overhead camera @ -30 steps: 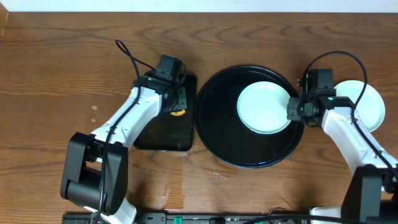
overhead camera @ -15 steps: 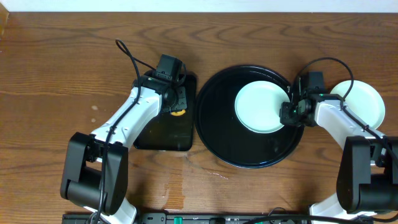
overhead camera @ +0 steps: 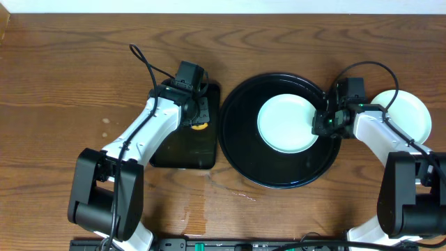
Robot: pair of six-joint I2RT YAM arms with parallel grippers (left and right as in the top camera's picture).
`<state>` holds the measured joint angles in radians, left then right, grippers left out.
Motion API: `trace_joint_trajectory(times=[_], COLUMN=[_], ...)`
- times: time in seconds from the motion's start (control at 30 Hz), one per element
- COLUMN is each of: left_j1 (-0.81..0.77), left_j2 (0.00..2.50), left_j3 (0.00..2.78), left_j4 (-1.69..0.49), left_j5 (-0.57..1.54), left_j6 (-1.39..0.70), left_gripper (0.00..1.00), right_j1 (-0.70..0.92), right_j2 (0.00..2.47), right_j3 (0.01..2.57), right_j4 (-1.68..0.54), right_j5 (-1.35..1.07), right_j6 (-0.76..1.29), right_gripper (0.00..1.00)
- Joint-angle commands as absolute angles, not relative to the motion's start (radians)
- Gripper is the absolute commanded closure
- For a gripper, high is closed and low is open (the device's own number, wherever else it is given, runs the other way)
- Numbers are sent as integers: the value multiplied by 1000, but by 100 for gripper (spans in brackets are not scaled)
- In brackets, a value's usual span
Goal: Clean dirty plates on tray and stack at the side
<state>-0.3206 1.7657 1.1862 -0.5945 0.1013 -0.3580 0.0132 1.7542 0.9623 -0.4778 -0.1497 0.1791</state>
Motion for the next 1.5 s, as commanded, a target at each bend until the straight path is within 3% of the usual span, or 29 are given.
trace_joint_trajectory(times=[0.0, 0.63, 1.03, 1.47], left_j1=[-315, -315, -315, -315], left_j2=[1766, 1766, 1766, 1766], left_j3=[1182, 1182, 1182, 1182], left_j4=[-595, -594, -594, -594], left_j5=[93, 93, 93, 93], left_j6=[-341, -341, -341, -341], left_gripper=[86, 85, 85, 85], right_j1=[14, 15, 85, 344], right_j2=[1754, 1419, 1338, 1313], right_j3=[962, 962, 962, 962], right_j4=[-453, -374, -334, -290], right_j5=[-155, -220, -9, 396], right_j6=[164, -134, -344, -462], right_gripper=[99, 99, 99, 99])
